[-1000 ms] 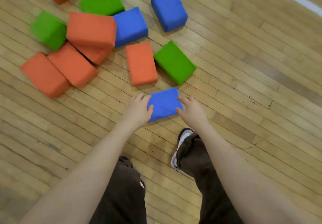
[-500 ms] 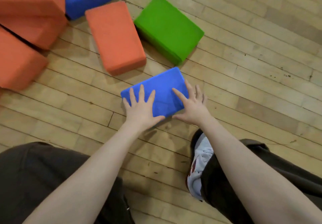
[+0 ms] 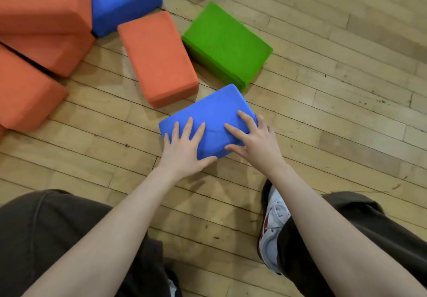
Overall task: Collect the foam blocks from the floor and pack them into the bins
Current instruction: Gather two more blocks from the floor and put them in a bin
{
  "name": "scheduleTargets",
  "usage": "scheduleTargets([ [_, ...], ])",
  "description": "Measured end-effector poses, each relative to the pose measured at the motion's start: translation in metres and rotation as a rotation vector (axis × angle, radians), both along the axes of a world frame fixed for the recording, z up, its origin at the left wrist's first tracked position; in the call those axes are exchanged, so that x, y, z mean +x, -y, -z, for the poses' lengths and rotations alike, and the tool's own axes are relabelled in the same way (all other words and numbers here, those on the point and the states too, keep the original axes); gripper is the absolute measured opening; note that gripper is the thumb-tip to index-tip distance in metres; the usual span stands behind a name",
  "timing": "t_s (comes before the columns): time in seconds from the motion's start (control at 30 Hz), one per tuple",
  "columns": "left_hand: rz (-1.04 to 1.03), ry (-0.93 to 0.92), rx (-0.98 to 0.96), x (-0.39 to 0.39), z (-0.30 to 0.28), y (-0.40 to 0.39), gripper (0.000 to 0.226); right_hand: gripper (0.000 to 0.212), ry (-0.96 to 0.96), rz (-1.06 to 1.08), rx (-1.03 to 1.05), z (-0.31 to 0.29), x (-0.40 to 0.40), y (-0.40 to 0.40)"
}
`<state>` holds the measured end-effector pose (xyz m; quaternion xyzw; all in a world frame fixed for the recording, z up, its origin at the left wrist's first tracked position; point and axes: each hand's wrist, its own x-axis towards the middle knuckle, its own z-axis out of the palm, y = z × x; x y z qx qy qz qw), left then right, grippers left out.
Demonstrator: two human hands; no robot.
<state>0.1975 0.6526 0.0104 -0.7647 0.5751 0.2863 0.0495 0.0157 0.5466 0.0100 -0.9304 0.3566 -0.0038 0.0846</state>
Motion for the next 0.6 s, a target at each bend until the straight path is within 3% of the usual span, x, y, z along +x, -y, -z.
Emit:
scheduleTargets([
  [0.07,-0.004,0.005,-0.099,0.007,-0.003,-0.003,0.085,0.048,0.092,0.041,-0.021,-0.007,0.015,-0.002],
  [0.2,-0.009,0.034,-0.482,0.018,0.002,-0.013,0.060,0.046,0.241,0.102,0.014,-0.012,0.035,-0.003],
  [0.4,-0.061,0.001,-0.682,0.032,0.000,-0.012,0.046,0.041,0.315,0.029,0.034,-0.013,0.047,0.008],
  [0.53,0.091,0.141,-0.594,0.042,-0.001,-0.009,0.088,0.039,0.336,0.063,-0.001,-0.018,0.062,0.014],
  [0.6,0.089,0.164,-0.599,0.047,-0.003,-0.008,0.094,0.040,0.354,0.083,0.003,-0.023,0.069,0.016],
])
